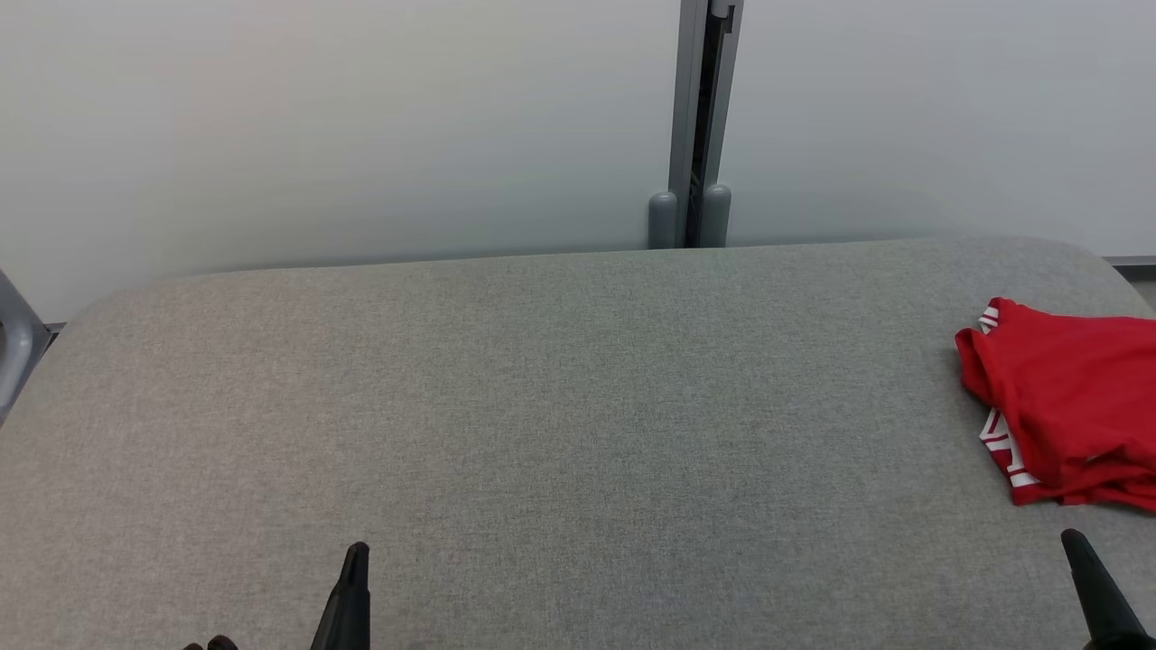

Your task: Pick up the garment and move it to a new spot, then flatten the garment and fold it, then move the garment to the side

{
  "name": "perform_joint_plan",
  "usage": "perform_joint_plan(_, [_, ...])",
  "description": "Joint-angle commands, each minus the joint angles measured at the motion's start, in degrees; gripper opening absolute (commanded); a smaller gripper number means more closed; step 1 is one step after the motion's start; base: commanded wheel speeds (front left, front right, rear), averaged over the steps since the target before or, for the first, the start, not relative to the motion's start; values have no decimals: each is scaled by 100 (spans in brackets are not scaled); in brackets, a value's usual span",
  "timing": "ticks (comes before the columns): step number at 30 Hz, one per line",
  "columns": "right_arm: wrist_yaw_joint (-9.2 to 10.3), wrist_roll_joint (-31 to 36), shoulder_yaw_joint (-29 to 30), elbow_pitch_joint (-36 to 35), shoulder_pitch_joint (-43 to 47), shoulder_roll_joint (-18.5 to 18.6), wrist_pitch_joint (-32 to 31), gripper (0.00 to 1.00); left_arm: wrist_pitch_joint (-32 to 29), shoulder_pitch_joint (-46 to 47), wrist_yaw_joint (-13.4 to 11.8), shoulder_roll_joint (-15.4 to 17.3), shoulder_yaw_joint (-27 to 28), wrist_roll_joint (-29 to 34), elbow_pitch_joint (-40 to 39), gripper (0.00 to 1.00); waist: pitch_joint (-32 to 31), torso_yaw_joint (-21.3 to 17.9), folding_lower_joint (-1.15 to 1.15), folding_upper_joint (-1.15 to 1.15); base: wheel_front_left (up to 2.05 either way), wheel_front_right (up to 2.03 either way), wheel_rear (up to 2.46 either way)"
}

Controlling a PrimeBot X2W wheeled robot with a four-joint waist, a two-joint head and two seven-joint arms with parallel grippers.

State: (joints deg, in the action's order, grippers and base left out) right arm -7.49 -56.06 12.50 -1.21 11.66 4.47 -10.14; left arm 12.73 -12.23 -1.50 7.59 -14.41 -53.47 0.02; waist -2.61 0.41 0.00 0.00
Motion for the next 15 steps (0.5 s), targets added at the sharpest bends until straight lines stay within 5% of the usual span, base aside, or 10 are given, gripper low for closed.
perform_joint_plan(1, [0, -217, 89, -44, -101, 46, -81, 0, 43, 136, 66, 1, -3, -171, -97, 0, 6, -1, 0, 0, 0, 0, 0])
perform_joint_plan(15, [-1, -1061, 456, 37, -151, 2, -489, 0, 86, 149, 251, -99, -74, -920, -154, 0, 50, -7, 0, 0, 0, 0, 0])
